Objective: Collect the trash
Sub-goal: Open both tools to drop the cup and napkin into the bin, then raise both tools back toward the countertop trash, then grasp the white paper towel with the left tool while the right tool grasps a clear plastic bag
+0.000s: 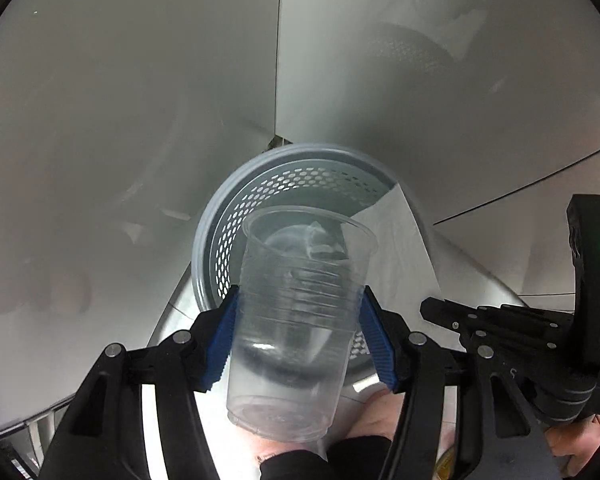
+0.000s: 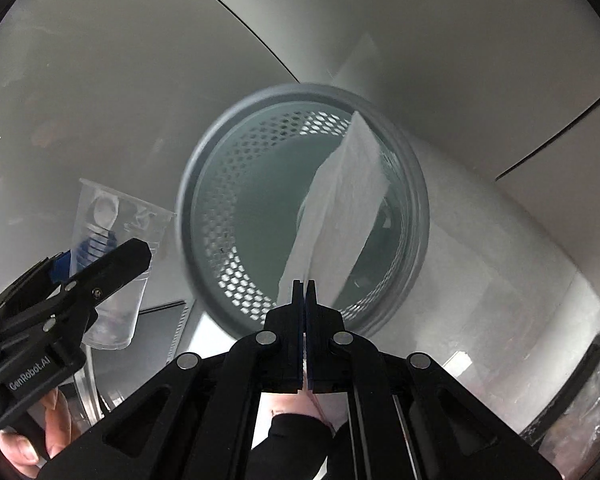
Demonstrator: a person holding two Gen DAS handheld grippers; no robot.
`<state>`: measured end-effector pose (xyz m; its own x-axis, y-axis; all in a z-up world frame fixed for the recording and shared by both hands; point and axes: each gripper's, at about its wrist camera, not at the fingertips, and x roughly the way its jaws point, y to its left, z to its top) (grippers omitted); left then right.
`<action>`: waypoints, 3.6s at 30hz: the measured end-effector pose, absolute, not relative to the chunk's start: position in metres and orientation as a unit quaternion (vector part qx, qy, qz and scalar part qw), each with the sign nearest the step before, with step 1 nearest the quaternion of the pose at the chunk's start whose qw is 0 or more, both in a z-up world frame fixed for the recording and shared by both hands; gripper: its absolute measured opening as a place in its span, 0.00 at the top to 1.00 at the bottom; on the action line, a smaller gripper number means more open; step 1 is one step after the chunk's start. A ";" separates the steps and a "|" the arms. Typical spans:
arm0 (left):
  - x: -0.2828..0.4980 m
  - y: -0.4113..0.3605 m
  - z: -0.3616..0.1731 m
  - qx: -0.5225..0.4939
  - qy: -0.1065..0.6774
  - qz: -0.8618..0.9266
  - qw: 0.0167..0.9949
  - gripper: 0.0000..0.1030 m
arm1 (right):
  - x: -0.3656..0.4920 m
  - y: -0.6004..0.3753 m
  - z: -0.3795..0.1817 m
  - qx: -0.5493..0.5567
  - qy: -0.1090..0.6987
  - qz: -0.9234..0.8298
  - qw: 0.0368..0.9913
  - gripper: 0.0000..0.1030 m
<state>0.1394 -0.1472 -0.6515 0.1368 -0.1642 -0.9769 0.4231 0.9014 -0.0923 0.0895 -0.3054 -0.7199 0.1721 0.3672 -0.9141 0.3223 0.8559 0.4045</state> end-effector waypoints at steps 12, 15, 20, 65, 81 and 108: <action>0.151 -0.151 -0.639 0.114 0.623 -0.177 0.753 0.18 | 0.080 -0.320 -0.712 0.269 0.651 -0.015 0.710 0.84; 0.147 -0.144 -0.625 0.113 0.625 -0.169 0.754 0.18 | 0.070 -0.324 -0.694 0.275 0.658 -0.021 0.701 0.84; 0.137 -0.139 -0.577 0.116 0.615 -0.165 0.762 0.18 | 0.037 -0.319 -0.649 0.282 0.672 -0.026 0.684 0.84; 0.306 0.102 -0.083 -0.044 0.432 -0.014 0.901 0.12 | 0.246 -0.236 -0.105 0.166 0.441 0.033 0.881 0.47; 0.455 0.150 -0.160 -0.049 0.491 0.009 0.870 0.12 | 0.356 -0.212 -0.139 0.164 0.474 -0.009 0.865 0.44; 0.519 0.137 -0.208 -0.027 0.499 0.000 0.866 0.31 | 0.427 -0.209 -0.200 0.096 0.520 -0.067 0.846 0.84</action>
